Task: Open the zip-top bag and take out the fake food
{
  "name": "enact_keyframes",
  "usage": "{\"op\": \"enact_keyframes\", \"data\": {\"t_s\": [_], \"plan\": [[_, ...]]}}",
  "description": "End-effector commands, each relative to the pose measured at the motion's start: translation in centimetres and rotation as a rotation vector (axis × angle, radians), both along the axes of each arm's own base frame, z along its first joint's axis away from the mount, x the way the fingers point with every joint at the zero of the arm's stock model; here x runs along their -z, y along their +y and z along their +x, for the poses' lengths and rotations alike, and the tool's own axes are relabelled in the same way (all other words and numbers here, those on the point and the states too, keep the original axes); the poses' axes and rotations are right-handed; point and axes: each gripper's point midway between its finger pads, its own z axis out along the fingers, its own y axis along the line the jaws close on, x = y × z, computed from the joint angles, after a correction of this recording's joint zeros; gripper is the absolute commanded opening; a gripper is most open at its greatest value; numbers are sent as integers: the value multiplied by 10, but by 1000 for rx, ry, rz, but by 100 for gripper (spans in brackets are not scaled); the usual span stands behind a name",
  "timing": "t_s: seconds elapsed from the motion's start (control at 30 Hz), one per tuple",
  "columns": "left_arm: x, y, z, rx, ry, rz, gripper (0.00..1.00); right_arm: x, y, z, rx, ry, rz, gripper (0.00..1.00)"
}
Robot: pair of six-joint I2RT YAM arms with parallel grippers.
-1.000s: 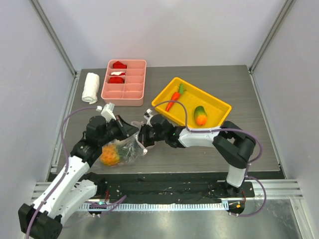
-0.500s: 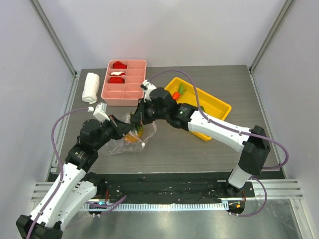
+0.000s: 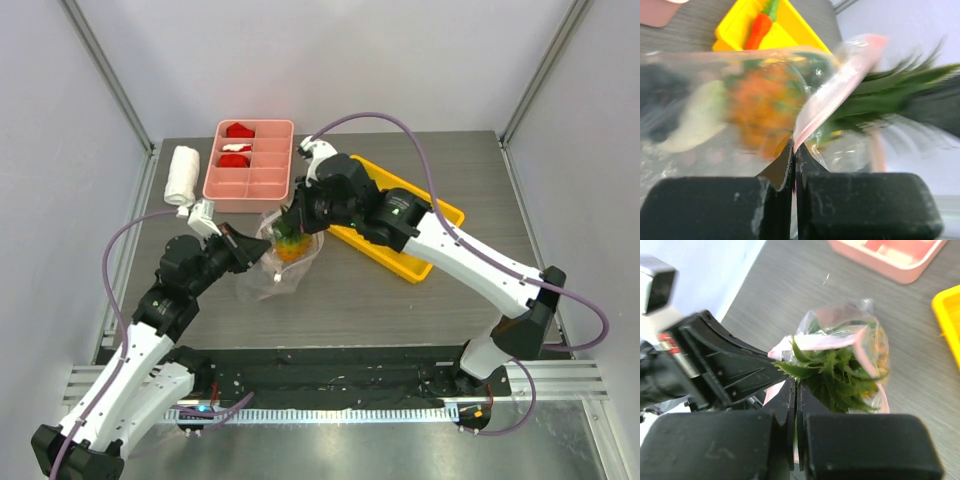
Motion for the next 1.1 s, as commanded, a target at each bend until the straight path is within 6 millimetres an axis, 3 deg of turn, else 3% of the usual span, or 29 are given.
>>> {"op": "enact_keyframes", "data": {"t_s": [0.0,0.13,0.27,0.43,0.53,0.57,0.63,0.7,0.73,0.8,0.83,0.87,0.93,0.97,1.0,1.07], "plan": [[36,11,8,-62,96,82,0,-80,-26,0,49,-144,176,1],[42,17,18,-117,107,98,0,-115,-13,-20,-50,-134,302,1],[38,17,23,-131,95,88,0,-121,-4,-26,-100,-114,327,1],[1,12,17,-95,-10,26,0,-111,15,-46,-230,-36,382,1],[-7,11,15,-92,-12,14,0,-137,19,-57,-287,-61,512,1],[-8,6,13,-63,-2,2,0,-165,23,-61,-317,-88,626,1],[-7,-5,13,-21,21,-45,0,-186,29,-67,-361,-93,710,2],[-7,-11,11,7,27,-84,0,-196,40,-55,-357,-135,734,1],[-9,-12,11,4,28,-111,0,-214,39,-49,-331,-189,756,1],[-5,-11,9,4,35,-115,0,-208,47,-30,-281,-238,709,1],[1,-8,7,-8,56,-99,0,-222,41,-18,-221,-285,706,1],[-4,-5,5,-18,36,-83,0,-212,38,-6,-158,-287,647,1],[-5,6,7,-69,28,-46,0,-215,22,12,-57,-332,593,1],[-3,12,4,-77,27,0,0,-207,13,24,-1,-326,555,1],[-13,15,3,-86,11,15,0,-209,-1,28,31,-334,544,1],[-15,24,2,-114,13,73,0,-180,-32,61,149,-307,460,1]]}}
